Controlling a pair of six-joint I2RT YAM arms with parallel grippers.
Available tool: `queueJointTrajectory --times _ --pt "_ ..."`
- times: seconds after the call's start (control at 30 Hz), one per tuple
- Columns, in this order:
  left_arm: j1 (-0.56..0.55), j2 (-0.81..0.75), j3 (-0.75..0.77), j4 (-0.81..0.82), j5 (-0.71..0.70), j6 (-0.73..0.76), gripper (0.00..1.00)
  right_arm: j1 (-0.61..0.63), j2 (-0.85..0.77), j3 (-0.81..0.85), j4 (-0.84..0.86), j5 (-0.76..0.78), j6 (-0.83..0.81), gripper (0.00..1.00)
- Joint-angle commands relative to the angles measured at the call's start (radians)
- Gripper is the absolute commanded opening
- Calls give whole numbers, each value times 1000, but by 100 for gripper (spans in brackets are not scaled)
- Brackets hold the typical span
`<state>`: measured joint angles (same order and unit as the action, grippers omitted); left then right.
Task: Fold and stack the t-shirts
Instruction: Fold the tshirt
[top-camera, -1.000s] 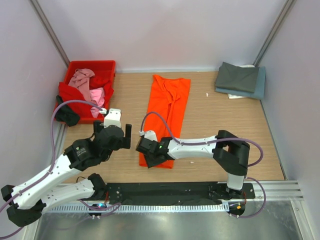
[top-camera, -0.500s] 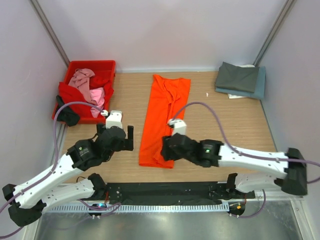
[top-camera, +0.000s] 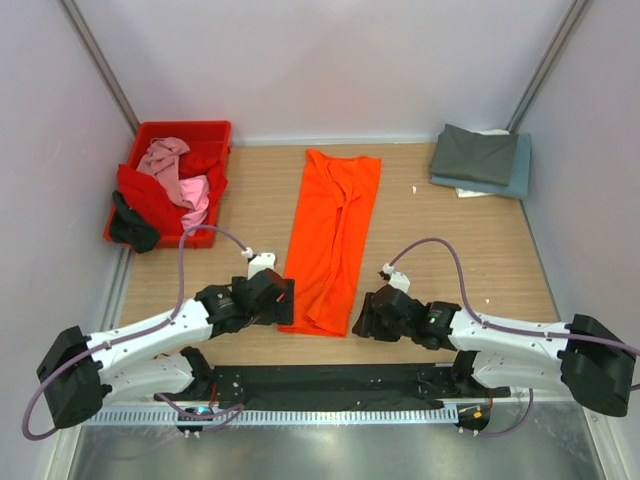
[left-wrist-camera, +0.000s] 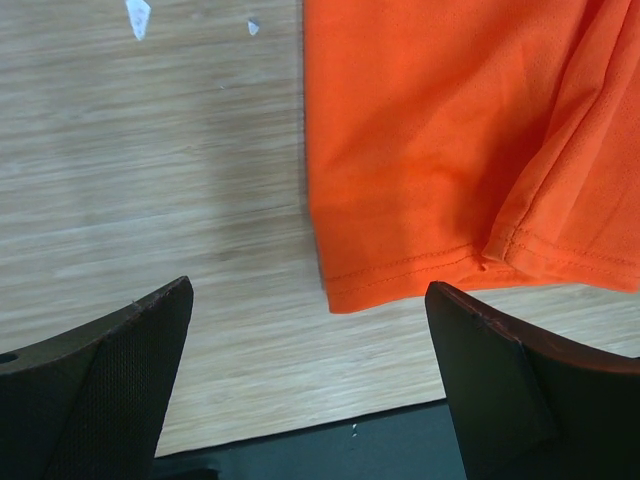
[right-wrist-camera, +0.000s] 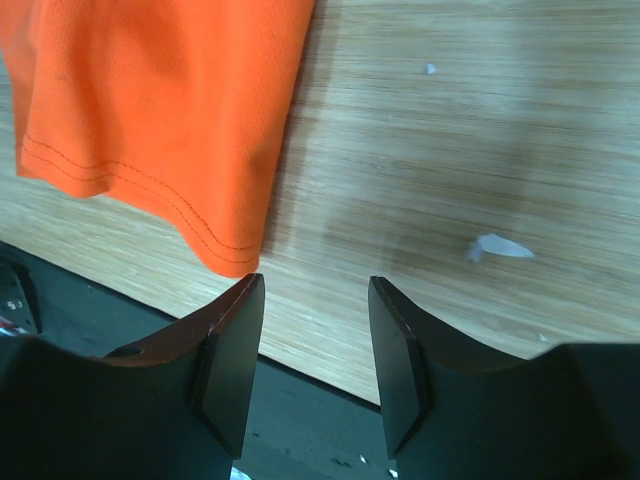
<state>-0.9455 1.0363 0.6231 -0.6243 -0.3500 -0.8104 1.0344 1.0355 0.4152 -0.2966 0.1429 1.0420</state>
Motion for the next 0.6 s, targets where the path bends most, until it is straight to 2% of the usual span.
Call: queueJointTrajectory --times 0.0,0.13,0.3,0.4,0.43,0.57 --pt "8 -16 -72 144 39 -68 99 6 32 -27 194 -43 50 52" --pt "10 -50 -155 218 54 -99 97 6 98 -38 272 -62 53 52" --pt "20 -107 -218 255 51 -121 96 6 95 -78 392 -54 70 53" --pt "28 -117 -235 258 54 -122 96 6 75 -101 424 -37 75 59" --pt "30 -116 -238 262 57 -121 96 6 81 -101 416 -34 73 64" --pt "31 -108 -260 294 66 -130 95 4 109 -98 425 -28 75 66"
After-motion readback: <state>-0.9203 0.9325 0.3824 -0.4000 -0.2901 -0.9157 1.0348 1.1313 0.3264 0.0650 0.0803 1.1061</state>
